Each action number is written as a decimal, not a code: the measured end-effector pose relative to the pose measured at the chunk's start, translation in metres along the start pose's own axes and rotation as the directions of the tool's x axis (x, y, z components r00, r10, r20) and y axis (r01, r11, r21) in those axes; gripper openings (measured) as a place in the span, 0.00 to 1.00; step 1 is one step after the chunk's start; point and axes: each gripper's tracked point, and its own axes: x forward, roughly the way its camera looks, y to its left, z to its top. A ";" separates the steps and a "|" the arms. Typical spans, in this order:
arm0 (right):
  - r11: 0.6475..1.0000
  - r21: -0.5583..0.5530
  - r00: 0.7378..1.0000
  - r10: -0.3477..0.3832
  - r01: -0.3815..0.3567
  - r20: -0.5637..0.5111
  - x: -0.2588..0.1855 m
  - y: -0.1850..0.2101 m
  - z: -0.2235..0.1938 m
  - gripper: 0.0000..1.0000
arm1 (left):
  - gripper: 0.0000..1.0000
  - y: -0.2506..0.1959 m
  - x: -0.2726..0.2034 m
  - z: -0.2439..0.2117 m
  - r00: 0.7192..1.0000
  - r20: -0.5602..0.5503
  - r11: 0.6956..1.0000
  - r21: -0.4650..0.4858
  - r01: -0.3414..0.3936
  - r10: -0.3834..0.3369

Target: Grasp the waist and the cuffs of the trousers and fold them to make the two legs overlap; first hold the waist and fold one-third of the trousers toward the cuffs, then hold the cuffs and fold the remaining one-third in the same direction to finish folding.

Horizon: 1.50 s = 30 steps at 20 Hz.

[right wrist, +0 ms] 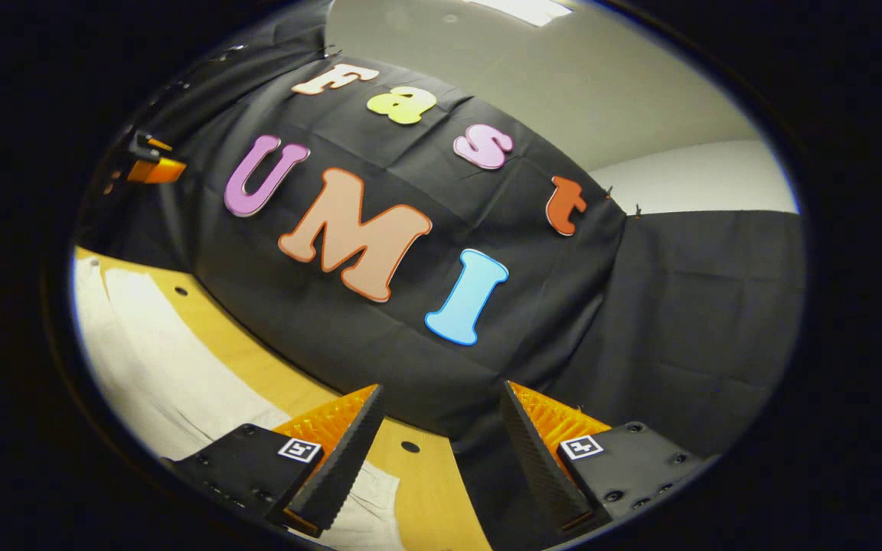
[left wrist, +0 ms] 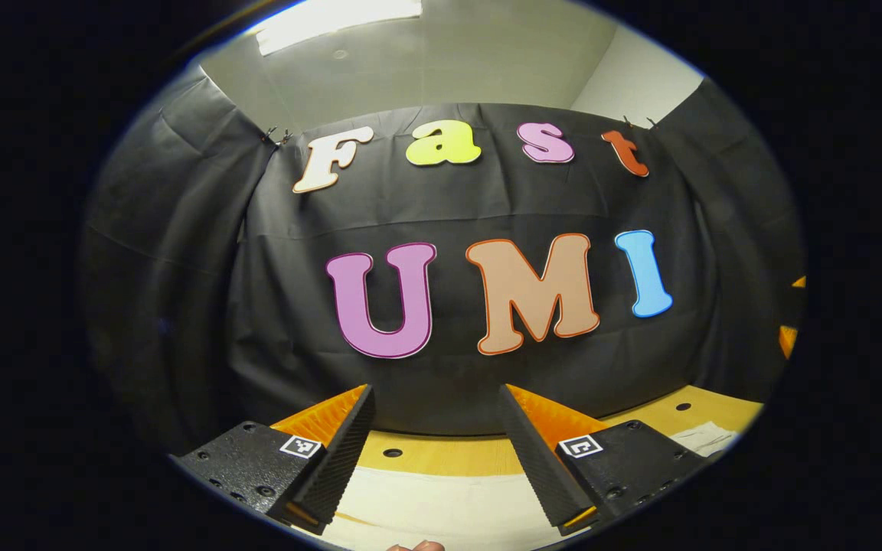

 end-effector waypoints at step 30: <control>0.677 -0.374 0.759 0.451 -0.634 -0.470 -0.113 0.116 -0.245 0.98 | 0.94 -0.006 -0.005 -0.025 0.997 -0.068 0.996 0.086 -0.025 0.031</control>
